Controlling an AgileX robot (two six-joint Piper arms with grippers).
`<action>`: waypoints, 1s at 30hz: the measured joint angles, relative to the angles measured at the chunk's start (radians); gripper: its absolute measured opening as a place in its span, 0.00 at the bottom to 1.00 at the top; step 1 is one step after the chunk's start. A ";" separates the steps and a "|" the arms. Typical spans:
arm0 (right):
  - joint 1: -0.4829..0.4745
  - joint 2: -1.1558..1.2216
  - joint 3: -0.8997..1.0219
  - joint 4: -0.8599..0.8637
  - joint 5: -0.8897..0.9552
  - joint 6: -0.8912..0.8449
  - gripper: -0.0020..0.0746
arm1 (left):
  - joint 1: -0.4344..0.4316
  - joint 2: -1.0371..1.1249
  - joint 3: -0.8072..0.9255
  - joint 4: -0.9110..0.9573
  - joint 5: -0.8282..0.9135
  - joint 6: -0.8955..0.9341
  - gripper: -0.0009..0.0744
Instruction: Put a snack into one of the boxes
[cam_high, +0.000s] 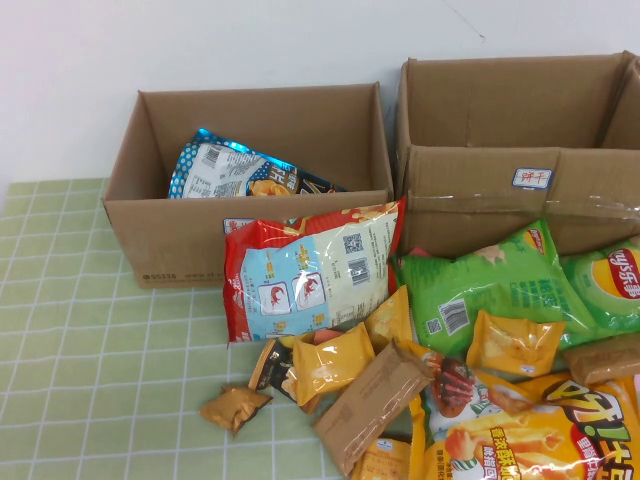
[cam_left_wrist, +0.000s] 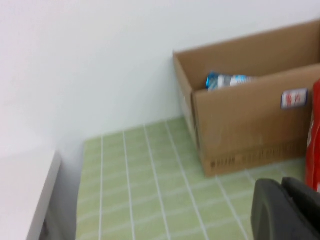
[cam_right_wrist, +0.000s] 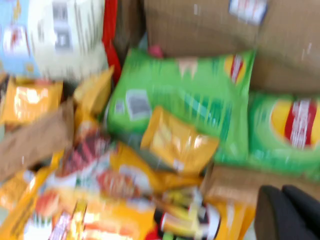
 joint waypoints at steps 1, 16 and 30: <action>0.000 -0.045 0.040 0.000 -0.011 0.010 0.03 | 0.000 0.000 0.016 0.000 -0.038 0.000 0.01; 0.000 -0.419 0.369 0.008 0.040 0.042 0.03 | 0.000 0.000 0.073 0.004 -0.145 0.002 0.01; 0.000 -0.421 0.387 0.014 0.050 0.043 0.03 | 0.000 0.000 0.079 0.004 -0.152 0.000 0.01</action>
